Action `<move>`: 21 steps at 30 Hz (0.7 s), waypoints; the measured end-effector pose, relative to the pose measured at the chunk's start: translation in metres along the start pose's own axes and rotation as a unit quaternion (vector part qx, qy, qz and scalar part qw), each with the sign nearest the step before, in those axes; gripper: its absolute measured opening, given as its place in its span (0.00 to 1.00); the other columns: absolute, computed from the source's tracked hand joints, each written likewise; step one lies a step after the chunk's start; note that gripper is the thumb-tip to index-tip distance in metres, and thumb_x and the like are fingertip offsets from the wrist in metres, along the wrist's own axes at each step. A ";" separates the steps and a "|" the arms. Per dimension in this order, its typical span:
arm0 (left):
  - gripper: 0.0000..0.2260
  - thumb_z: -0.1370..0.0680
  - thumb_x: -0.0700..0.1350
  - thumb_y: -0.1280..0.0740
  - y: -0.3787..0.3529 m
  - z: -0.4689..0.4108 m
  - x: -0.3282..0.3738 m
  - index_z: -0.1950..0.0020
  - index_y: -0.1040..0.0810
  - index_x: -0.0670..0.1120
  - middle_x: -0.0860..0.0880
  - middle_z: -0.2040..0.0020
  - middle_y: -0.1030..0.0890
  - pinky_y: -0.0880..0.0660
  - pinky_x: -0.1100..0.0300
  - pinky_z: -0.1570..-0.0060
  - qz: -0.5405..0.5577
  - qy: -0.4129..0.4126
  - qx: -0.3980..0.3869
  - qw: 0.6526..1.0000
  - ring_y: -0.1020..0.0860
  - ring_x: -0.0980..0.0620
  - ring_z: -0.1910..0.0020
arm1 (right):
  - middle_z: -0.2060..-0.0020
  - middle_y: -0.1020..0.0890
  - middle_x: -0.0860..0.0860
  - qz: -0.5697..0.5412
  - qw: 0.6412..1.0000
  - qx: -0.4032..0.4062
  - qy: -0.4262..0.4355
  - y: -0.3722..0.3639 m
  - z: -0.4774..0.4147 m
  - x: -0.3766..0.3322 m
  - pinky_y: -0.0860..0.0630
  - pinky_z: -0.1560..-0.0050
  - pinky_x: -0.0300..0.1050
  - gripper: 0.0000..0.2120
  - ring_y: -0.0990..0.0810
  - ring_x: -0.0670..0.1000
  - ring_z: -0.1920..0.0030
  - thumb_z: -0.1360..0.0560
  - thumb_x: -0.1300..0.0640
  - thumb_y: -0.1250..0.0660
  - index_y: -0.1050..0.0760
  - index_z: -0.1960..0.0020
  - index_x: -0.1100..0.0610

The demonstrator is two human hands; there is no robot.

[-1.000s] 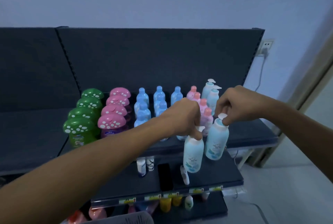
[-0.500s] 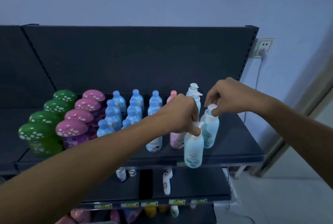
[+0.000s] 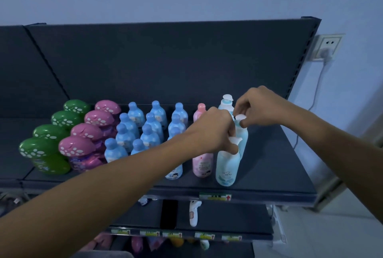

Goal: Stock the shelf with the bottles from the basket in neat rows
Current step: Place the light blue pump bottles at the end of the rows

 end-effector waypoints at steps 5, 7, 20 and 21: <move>0.11 0.32 0.57 0.25 -0.006 -0.008 -0.001 0.57 0.15 0.51 0.55 0.64 0.17 0.34 0.47 0.35 0.006 0.024 -0.001 1.000 0.26 0.53 0.59 | 0.62 0.16 0.41 -0.019 1.000 -0.009 0.000 -0.008 -0.014 0.010 0.22 0.59 0.39 0.12 0.17 0.40 0.59 0.38 0.56 0.21 0.17 0.57 0.44; 0.10 0.32 0.57 0.25 -0.009 -0.011 -0.002 0.57 0.15 0.52 0.55 0.64 0.17 0.34 0.46 0.35 0.009 0.031 -0.001 0.999 0.27 0.54 0.58 | 0.62 0.16 0.41 -0.023 1.000 -0.008 0.001 -0.011 -0.017 0.012 0.21 0.59 0.39 0.12 0.17 0.40 0.59 0.38 0.56 0.21 0.17 0.57 0.44; 0.10 0.30 0.56 0.24 -0.022 -0.024 -0.003 0.56 0.16 0.52 0.56 0.63 0.19 0.28 0.49 0.40 0.035 0.054 -0.010 0.998 0.27 0.55 0.57 | 0.61 0.16 0.42 -0.048 0.999 -0.013 -0.006 -0.025 -0.028 0.018 0.17 0.54 0.46 0.11 0.17 0.43 0.58 0.35 0.55 0.20 0.16 0.54 0.48; 0.10 0.30 0.56 0.24 -0.023 -0.025 -0.004 0.55 0.16 0.52 0.55 0.62 0.18 0.28 0.49 0.40 0.033 0.060 -0.012 0.998 0.27 0.54 0.55 | 0.61 0.16 0.43 -0.050 0.999 -0.015 -0.006 -0.026 -0.028 0.019 0.17 0.54 0.47 0.11 0.17 0.43 0.58 0.35 0.56 0.20 0.16 0.54 0.49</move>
Point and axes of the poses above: each hand's wrist, its own z-axis away from the middle knuckle, its own y-axis out of the back of the hand, x = y × z, the point moved 2 cm from there along -z, towards the middle knuckle
